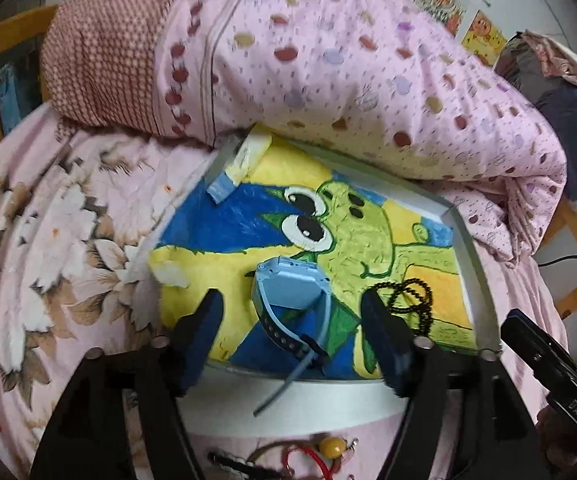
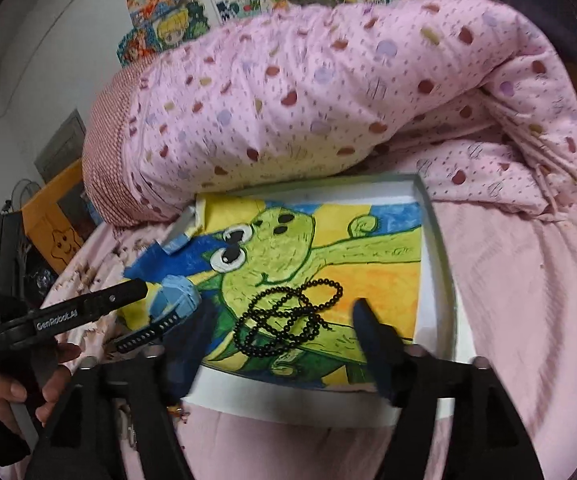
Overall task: Organize jewelry
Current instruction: 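Open both grippers to drop the watch and bead bracelet onto the picture, then withdraw both grippers from the tray toward the remaining jewelry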
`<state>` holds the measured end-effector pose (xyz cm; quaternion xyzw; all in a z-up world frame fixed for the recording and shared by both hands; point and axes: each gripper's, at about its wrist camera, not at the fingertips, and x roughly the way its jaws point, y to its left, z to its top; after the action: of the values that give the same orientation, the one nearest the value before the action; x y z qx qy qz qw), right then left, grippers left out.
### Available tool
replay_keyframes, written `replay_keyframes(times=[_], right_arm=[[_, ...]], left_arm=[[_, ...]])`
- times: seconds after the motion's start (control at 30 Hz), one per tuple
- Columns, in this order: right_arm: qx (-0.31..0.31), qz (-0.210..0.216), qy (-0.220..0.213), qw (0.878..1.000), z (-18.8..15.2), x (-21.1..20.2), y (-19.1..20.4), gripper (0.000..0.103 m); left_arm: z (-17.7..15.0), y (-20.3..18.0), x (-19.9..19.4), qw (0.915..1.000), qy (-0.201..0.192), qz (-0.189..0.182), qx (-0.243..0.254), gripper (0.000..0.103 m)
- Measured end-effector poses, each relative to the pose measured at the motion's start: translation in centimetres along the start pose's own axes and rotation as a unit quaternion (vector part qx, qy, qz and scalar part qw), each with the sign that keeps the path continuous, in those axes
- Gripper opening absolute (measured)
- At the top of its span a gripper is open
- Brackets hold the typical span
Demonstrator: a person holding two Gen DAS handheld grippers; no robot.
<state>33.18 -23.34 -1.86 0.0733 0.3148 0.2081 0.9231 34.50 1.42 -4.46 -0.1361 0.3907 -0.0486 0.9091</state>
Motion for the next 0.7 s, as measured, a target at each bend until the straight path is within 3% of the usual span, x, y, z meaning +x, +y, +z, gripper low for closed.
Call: replay_keyframes(times=[0.03, 0.1, 0.17, 0.23, 0.33, 0.7], right_arm=[[-0.002, -0.002, -0.005, 1.0, -0.1, -0.6, 0.2, 0.076], [-0.004, -0.005, -0.014, 1.0, -0.2, -1.6, 0.6, 0.081], [-0.005, -0.007, -0.026, 1.0, -0.5, -2.9, 1.0, 0.086], [-0.007, -0.007, -0.038, 0.999, -0.9, -4.3, 1.5, 0.097], [-0.016, -0.005, -0.057, 0.998, -1.6, -6.6, 2.1, 0.101], [-0.037, -0.034, -0.06, 0.997, -6.5, -14.4, 3.2, 0.103]], left_arm=[[-0.2, -0.3, -0.8, 0.9999, -0.011, 0.002, 0.004, 0.076], [-0.5, -0.8, -2.2, 0.9995, -0.027, 0.003, 0.014, 0.078], [-1.0, -1.4, -3.8, 0.999, -0.038, 0.003, 0.025, 0.089], [-1.5, -1.8, -5.0, 0.9981, -0.052, 0.004, 0.032, 0.094], [-2.6, -2.4, -7.5, 0.9963, -0.072, 0.0, 0.046, 0.1], [-8.4, -2.7, -15.2, 0.9906, -0.103, -0.021, 0.088, 0.101]])
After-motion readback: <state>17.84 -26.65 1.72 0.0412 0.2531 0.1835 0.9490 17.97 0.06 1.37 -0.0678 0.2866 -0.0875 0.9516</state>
